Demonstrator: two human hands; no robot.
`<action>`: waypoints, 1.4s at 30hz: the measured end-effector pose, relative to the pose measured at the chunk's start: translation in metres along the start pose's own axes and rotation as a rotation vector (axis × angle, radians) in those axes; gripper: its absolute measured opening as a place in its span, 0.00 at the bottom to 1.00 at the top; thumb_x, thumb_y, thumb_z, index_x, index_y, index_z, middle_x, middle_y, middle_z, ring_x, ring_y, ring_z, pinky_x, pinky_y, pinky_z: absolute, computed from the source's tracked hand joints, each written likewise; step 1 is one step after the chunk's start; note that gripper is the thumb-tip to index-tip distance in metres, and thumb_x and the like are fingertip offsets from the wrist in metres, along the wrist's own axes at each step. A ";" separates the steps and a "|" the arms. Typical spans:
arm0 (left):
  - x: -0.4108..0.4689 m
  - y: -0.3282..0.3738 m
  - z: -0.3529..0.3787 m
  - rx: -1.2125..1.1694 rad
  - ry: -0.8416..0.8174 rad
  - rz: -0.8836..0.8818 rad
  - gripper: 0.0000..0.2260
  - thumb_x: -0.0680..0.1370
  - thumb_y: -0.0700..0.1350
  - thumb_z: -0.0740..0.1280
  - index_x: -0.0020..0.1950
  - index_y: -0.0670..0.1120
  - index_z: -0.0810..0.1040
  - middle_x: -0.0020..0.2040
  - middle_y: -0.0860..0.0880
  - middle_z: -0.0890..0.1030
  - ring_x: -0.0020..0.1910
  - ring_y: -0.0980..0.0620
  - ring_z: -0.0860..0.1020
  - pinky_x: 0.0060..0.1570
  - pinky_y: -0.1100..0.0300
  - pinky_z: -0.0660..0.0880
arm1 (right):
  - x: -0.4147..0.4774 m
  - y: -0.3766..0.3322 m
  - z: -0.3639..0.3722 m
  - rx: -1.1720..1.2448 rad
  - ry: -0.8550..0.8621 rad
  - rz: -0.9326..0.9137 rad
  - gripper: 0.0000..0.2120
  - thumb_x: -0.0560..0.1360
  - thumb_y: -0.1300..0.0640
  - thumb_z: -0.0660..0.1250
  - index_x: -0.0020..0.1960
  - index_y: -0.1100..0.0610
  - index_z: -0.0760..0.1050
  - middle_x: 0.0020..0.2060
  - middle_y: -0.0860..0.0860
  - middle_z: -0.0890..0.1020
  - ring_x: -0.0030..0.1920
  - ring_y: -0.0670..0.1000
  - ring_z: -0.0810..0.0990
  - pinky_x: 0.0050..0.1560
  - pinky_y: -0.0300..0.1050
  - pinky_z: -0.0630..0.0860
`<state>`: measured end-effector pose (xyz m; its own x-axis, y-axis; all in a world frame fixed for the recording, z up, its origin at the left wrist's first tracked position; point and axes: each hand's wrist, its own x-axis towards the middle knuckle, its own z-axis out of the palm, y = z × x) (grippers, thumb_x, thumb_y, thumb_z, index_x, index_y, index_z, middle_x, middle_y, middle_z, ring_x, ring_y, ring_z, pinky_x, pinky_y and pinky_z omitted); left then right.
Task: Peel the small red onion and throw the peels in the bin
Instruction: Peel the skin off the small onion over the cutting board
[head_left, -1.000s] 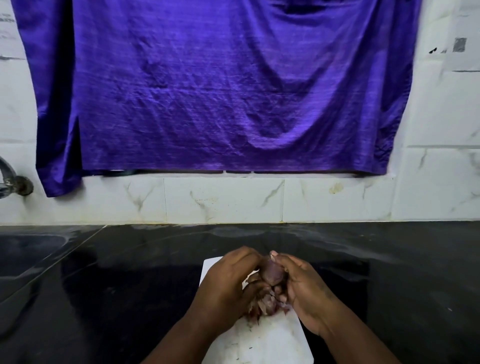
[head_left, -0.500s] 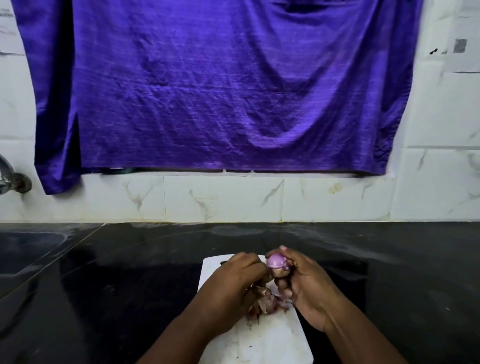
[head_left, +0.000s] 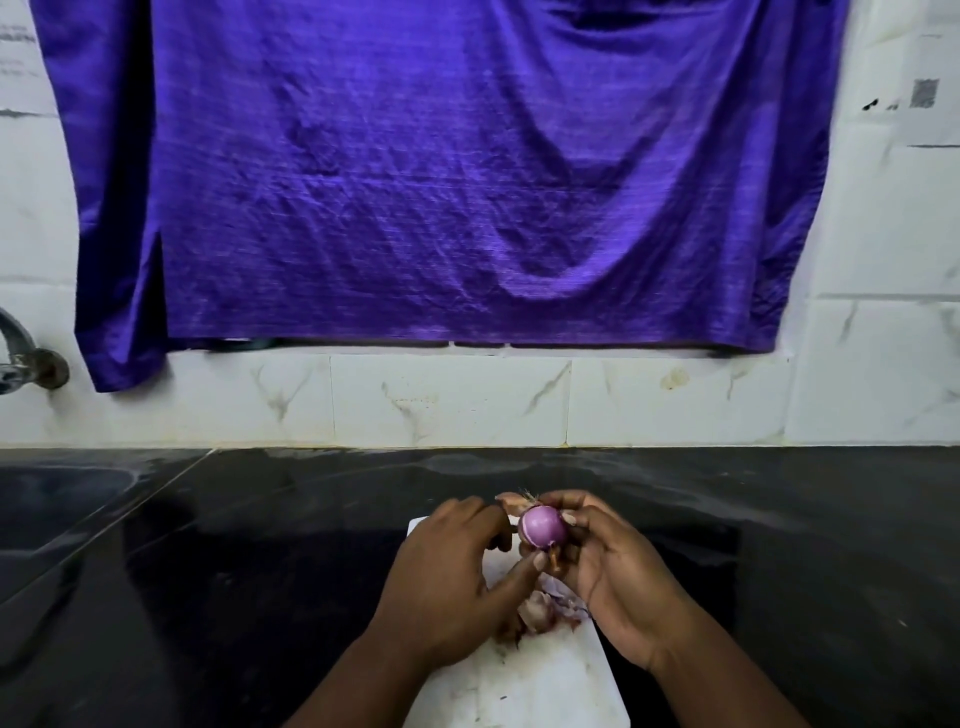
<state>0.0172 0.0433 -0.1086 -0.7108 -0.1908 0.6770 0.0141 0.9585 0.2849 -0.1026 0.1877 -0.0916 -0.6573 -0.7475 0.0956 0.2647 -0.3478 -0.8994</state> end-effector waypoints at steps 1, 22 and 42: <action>0.000 0.001 0.000 -0.005 0.005 -0.005 0.15 0.77 0.69 0.60 0.48 0.59 0.74 0.45 0.60 0.75 0.48 0.60 0.72 0.46 0.61 0.73 | -0.001 0.000 0.001 -0.005 -0.012 0.007 0.12 0.82 0.65 0.57 0.59 0.65 0.76 0.51 0.64 0.85 0.46 0.56 0.84 0.48 0.50 0.79; 0.000 0.004 -0.001 0.036 0.019 -0.028 0.06 0.78 0.56 0.61 0.49 0.56 0.72 0.44 0.60 0.72 0.45 0.59 0.70 0.41 0.62 0.65 | 0.000 0.011 0.003 -0.154 -0.010 -0.057 0.20 0.70 0.60 0.77 0.57 0.63 0.75 0.58 0.66 0.83 0.51 0.60 0.85 0.58 0.62 0.81; -0.002 0.007 0.004 0.111 0.060 0.055 0.06 0.86 0.46 0.58 0.50 0.54 0.67 0.42 0.58 0.67 0.38 0.58 0.61 0.39 0.66 0.60 | 0.001 0.013 0.006 -0.078 -0.052 -0.047 0.17 0.72 0.60 0.73 0.56 0.65 0.73 0.54 0.62 0.86 0.49 0.56 0.87 0.46 0.49 0.85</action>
<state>0.0154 0.0507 -0.1106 -0.6679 -0.1467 0.7297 -0.0287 0.9847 0.1717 -0.0950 0.1791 -0.1008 -0.6295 -0.7607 0.1584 0.1776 -0.3393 -0.9238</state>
